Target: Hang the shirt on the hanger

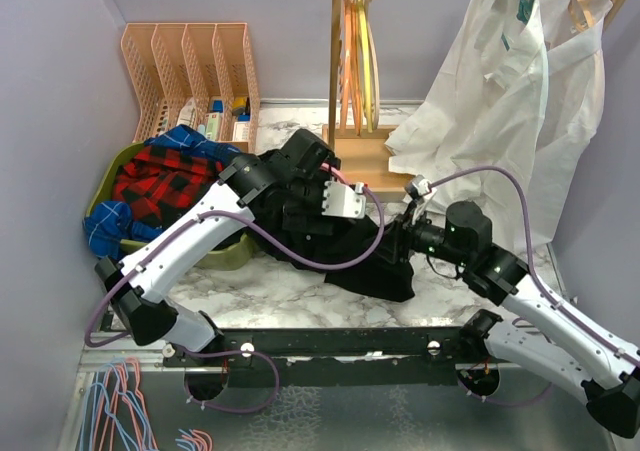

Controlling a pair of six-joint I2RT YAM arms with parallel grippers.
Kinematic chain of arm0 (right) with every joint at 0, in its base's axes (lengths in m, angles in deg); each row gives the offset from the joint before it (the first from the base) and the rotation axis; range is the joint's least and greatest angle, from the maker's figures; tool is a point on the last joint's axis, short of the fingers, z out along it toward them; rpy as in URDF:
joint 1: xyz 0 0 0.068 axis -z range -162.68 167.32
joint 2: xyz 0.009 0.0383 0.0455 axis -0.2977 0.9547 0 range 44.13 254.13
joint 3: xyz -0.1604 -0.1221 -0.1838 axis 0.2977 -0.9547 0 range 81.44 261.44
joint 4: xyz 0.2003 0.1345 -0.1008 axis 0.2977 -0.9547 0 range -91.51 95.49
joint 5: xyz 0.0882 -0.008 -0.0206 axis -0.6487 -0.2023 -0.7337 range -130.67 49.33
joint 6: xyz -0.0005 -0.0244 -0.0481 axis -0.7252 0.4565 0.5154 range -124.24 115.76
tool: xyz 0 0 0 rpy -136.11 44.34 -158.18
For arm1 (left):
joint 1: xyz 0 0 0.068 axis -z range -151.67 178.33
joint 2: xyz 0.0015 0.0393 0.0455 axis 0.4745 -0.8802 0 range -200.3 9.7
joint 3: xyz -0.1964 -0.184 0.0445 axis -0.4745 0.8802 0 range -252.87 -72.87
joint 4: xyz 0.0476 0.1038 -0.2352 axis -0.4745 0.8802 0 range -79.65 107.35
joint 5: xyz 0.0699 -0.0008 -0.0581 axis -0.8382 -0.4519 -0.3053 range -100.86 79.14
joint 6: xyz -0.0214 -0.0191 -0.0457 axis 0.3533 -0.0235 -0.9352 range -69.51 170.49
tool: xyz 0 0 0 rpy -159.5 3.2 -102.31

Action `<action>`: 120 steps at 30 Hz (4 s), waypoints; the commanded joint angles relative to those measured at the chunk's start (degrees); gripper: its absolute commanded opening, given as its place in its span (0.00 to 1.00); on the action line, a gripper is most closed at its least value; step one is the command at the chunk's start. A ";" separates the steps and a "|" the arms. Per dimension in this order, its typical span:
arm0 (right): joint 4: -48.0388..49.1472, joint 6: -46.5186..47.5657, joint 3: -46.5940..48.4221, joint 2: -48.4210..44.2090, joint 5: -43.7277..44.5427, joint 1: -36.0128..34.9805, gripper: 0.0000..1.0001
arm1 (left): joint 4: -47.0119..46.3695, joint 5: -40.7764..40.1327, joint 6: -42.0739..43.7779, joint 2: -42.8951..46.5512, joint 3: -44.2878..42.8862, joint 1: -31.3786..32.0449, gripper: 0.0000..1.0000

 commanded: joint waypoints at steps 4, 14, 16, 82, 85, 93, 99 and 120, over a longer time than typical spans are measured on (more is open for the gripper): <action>-1.29 -8.14 -4.94 -8.01 11.87 0.27 0.01 | 5.84 -10.24 -2.92 -2.28 -1.41 -0.40 0.99; -5.25 -7.45 -2.97 -5.39 13.90 0.24 0.01 | 19.43 -14.76 -3.69 -8.26 -5.73 -0.40 0.99; -6.05 -7.66 -2.89 -5.81 14.89 0.22 0.01 | 19.51 -17.16 -2.32 -6.54 -2.42 -0.34 0.99; -13.47 7.82 5.39 -0.40 -13.17 0.22 0.01 | 13.42 43.07 19.78 -10.90 -10.56 -14.64 0.00; -14.45 8.65 7.03 1.14 -12.31 0.22 0.01 | 13.98 43.30 21.50 -10.05 -10.43 -14.64 0.00; -27.73 15.82 21.66 12.14 -4.23 0.26 0.66 | 14.42 43.32 23.16 -9.25 -9.58 -14.21 0.00; -38.36 13.95 29.75 18.62 1.13 0.24 0.70 | 14.04 42.35 23.21 -8.64 -9.24 -14.03 0.00; -42.43 10.39 27.11 20.16 4.10 0.22 0.23 | 13.35 40.85 23.26 -7.73 -8.04 -13.62 0.00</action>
